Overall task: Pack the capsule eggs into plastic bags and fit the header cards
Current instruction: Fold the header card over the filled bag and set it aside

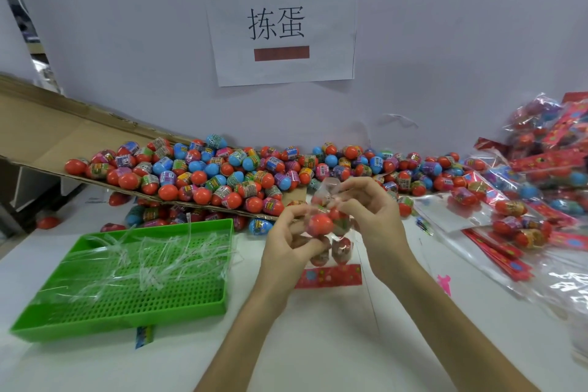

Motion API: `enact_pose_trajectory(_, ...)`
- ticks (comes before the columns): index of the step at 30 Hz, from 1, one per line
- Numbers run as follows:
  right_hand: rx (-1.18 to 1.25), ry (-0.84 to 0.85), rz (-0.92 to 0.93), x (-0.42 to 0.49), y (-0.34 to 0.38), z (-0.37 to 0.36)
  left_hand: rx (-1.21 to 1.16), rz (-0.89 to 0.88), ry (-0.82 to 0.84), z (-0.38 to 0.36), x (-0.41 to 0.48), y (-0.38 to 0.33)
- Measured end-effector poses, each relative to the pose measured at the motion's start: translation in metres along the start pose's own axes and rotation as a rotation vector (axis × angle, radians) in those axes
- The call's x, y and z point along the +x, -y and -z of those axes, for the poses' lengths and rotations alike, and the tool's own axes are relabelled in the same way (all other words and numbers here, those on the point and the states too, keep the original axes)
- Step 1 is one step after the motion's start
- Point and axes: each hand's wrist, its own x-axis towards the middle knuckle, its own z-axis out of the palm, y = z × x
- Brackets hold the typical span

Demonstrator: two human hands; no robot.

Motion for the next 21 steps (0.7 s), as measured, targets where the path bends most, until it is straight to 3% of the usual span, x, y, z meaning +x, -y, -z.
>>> enact_pose_trajectory(4, 0.007, -0.046, 0.035, 0.001, 0.000, 0.002, 0.025, -0.004, 0.089, -0.003, -0.003, -0.001)
enact_pose_trajectory(8, -0.076, -0.001, 0.110, 0.000, 0.001, -0.001, 0.025, -0.038, -0.065, -0.004, -0.002, -0.003)
enact_pose_trajectory(15, -0.148, 0.237, 0.013, -0.001, 0.000, -0.003, -0.070, -0.004, -0.247, 0.004, 0.002, -0.005)
enact_pose_trajectory(21, -0.231, 0.225, 0.076, -0.002, -0.003, -0.005, -0.182, 0.056, -0.253, 0.008, 0.003, -0.005)
